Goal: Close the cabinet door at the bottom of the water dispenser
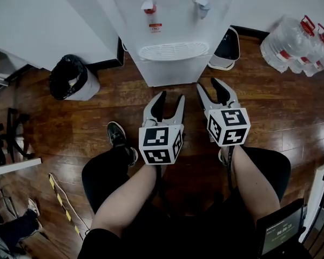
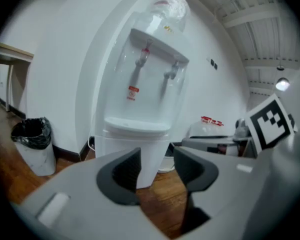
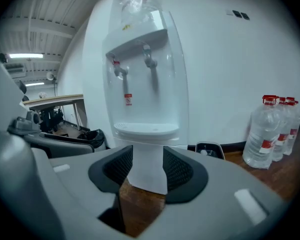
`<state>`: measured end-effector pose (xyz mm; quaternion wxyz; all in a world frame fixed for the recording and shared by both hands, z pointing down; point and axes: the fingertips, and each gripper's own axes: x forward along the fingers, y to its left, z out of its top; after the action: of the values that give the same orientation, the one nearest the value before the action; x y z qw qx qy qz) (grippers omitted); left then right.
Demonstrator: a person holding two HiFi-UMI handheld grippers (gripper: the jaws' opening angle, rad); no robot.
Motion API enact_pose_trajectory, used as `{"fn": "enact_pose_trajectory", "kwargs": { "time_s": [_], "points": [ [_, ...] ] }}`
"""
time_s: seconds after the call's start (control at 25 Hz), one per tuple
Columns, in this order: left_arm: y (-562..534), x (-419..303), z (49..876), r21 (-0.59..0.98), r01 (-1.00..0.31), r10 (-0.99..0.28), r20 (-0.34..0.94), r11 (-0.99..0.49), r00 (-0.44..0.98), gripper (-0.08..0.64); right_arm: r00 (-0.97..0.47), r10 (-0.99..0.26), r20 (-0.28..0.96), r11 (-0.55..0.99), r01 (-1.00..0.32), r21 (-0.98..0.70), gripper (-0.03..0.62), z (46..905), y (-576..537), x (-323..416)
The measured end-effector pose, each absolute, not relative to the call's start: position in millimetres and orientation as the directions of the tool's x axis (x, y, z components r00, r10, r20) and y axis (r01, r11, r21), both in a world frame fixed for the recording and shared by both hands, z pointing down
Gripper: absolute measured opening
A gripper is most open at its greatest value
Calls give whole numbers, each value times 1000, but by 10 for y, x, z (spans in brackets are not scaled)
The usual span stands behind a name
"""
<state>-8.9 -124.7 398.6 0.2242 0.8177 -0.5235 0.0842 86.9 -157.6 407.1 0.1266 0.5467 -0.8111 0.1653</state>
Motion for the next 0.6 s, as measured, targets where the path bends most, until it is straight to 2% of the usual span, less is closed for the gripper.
{"fn": "enact_pose_trajectory", "kwargs": {
  "time_s": [0.28, 0.6],
  "points": [
    [-657, -108, 3483, 197, -891, -858, 250, -409, 449, 225, -387, -881, 272, 375, -922, -98, 192, 3614, -894, 741],
    [137, -220, 3266, 157, -889, -873, 177, -431, 455, 225, -387, -891, 236, 375, -922, -97, 192, 3552, -78, 681]
  ]
}}
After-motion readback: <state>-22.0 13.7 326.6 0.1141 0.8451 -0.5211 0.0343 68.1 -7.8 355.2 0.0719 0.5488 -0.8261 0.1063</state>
